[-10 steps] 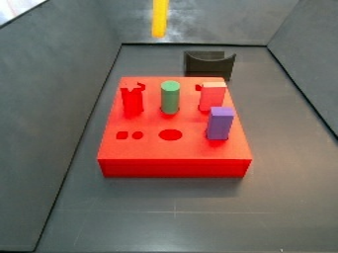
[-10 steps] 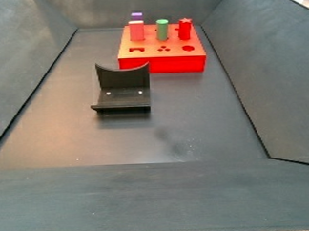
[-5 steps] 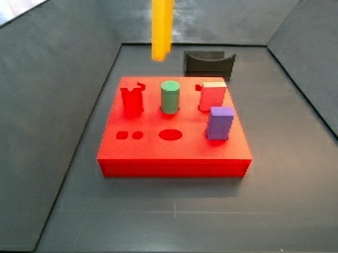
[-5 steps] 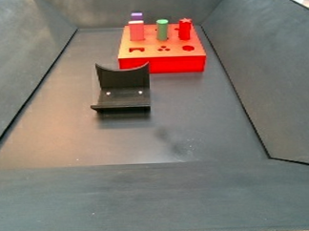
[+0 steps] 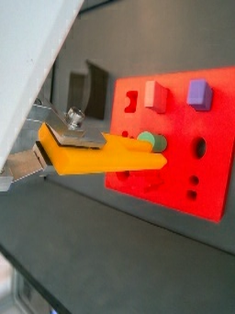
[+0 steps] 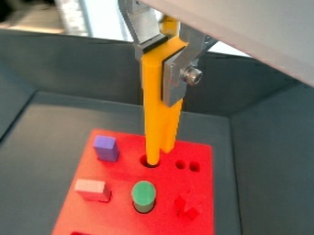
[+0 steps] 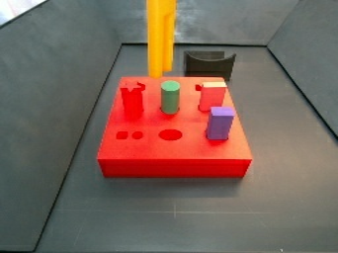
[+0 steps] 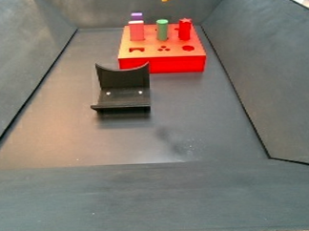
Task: Pick up the square-circle object. Move up. Place the square-circle object on the fixture. Regrasp the square-circle object. Move to above the board. Insert the square-circle object.
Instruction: Insert the square-circle object.
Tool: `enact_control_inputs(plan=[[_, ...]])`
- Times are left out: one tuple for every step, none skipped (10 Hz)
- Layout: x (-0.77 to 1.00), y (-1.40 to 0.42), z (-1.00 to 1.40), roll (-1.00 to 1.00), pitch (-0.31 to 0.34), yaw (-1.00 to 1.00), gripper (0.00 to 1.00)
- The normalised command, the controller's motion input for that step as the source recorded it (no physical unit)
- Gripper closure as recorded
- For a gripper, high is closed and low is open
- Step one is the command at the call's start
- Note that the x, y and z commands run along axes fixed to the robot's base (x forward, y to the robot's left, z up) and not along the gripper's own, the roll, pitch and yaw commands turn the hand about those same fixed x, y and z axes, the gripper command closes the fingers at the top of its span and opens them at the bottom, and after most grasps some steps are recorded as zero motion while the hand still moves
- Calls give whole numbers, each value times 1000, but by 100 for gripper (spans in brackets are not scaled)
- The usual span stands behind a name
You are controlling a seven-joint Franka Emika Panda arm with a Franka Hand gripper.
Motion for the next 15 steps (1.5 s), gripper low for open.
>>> enact_control_inputs(plan=[[0,0,-194,0,0,-1000,100],[0,0,-197,0,0,-1000,100],[-14,-23,-260,0,0,-957,100],[-223,-131,-523,-53,-79,-766,100],[-83,0,-523,-47,-61,-946,100],[-49,0,-503,-37,-56,-991,100],[-46,0,-483,-36,-51,-989,100],[-49,0,-420,-14,-30,-974,100],[-103,-34,-317,0,-7,-906,100],[-206,-120,-297,0,0,-774,100],[-463,-477,-209,0,-1,-291,100],[-334,-580,-86,36,-71,26,100],[-549,-389,-14,0,-179,0,100],[-243,-43,-180,0,-157,17,100],[0,23,-146,-33,-100,-183,100]])
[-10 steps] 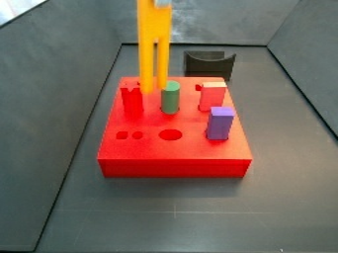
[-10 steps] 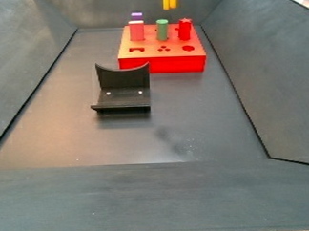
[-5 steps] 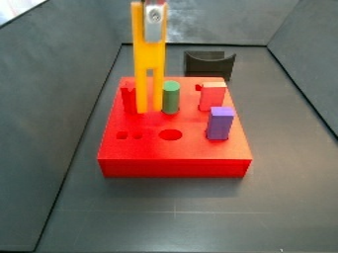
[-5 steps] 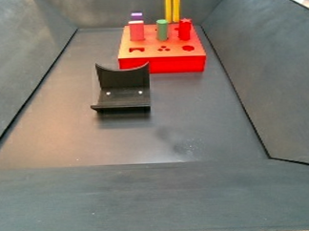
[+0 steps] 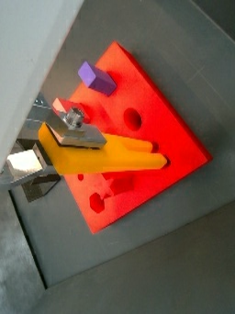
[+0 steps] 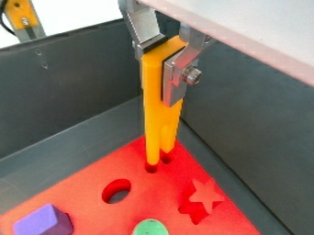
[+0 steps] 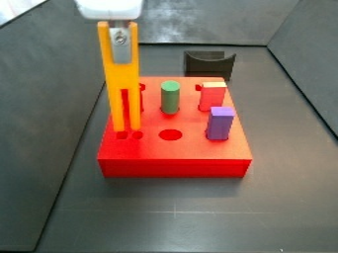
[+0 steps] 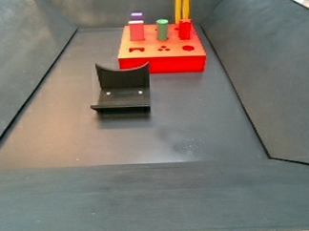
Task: Pick up the square-circle object. Move up. Place the square-circle object on the fixture. Regrasp the square-circle object. Move to above the board. Insert the square-circle object.
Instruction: Insert the square-circle object.
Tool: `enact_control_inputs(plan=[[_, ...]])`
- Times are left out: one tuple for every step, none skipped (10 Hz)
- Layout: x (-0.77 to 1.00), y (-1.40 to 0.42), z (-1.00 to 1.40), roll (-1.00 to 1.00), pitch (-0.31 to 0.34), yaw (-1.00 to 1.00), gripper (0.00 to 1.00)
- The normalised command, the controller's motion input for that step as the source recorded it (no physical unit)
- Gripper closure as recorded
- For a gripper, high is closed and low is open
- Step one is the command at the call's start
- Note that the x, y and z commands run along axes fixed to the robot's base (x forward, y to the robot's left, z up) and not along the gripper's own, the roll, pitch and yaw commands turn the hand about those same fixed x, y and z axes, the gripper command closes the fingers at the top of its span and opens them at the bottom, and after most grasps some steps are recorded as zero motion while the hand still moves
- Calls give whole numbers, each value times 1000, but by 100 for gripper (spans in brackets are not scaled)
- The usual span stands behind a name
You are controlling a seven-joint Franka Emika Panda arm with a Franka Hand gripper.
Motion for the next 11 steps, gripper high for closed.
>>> enact_control_inputs(plan=[[0,0,-103,-141,-154,-486,100],[-9,0,-100,-144,-169,-303,100],[-9,6,-157,-104,-136,-51,100],[-14,49,-234,-79,-101,-129,100],[0,83,-229,-49,-99,-294,100],[0,154,-323,-93,-87,0,100],[0,189,-257,-100,-76,0,100],[0,197,-237,-93,-67,0,100],[69,151,-283,-137,-94,0,100],[11,31,-383,-137,-164,-117,100],[0,0,-606,-107,-197,-114,100]])
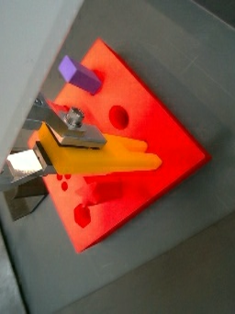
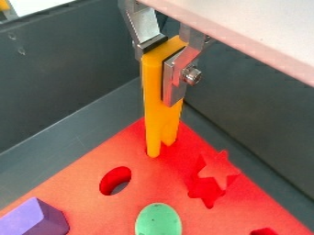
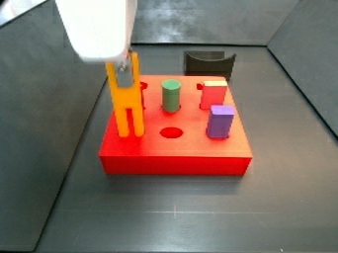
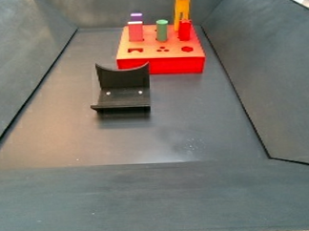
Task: Pick up the square-circle object. Move up. Place the square-circle object on the fixture. Regrasp the square-circle object. Move to above the board. Insert the square-circle object.
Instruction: Insert the square-circle object.
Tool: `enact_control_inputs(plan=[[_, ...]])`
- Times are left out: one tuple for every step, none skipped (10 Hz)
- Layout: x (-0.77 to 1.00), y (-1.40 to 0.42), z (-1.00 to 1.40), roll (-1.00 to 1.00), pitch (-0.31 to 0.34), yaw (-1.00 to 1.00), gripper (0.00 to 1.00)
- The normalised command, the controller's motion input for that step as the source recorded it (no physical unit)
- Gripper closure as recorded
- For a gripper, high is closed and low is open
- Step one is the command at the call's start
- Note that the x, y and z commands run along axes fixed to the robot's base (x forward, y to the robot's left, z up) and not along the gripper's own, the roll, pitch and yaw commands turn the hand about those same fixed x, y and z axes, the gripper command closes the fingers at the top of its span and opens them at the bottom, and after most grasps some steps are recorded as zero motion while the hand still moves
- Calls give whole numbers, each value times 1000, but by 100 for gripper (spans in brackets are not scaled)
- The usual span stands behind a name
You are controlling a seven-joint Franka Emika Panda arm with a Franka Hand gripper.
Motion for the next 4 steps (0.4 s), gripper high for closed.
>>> enact_control_inputs(plan=[[0,0,-677,-76,-217,-117,100],[0,0,-671,-11,-149,-146,100],[0,11,-163,-80,-116,-69,100],[0,0,0,0,0,0,100]])
